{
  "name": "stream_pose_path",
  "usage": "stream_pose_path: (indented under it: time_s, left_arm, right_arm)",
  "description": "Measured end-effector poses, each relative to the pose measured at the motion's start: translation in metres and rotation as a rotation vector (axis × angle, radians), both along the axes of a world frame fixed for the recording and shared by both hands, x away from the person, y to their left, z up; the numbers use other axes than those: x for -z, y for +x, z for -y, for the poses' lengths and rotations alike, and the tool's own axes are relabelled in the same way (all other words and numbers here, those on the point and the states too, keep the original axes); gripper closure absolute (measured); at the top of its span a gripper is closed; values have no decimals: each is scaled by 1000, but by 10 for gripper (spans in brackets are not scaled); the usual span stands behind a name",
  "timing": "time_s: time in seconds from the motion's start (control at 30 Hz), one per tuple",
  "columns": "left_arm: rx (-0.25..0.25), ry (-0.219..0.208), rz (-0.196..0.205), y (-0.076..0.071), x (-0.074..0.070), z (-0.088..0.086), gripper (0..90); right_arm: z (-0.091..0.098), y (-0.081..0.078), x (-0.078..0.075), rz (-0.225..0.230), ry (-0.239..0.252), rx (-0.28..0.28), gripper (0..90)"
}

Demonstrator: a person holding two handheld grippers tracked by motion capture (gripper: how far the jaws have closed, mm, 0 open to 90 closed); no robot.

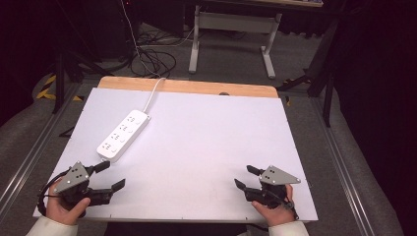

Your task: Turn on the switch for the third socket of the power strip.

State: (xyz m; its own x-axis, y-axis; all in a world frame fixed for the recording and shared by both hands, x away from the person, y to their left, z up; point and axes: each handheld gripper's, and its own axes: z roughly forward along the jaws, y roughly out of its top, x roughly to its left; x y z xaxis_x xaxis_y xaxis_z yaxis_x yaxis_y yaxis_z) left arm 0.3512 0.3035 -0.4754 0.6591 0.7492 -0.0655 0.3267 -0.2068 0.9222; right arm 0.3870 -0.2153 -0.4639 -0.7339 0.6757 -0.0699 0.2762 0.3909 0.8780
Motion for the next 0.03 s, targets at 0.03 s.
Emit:
stream_pose_path:
  time_s: [0.03]
  left_arm:
    - [2,4,9,0,0,0,162]
  right_arm:
    - [0,0,0,0,0,0,369]
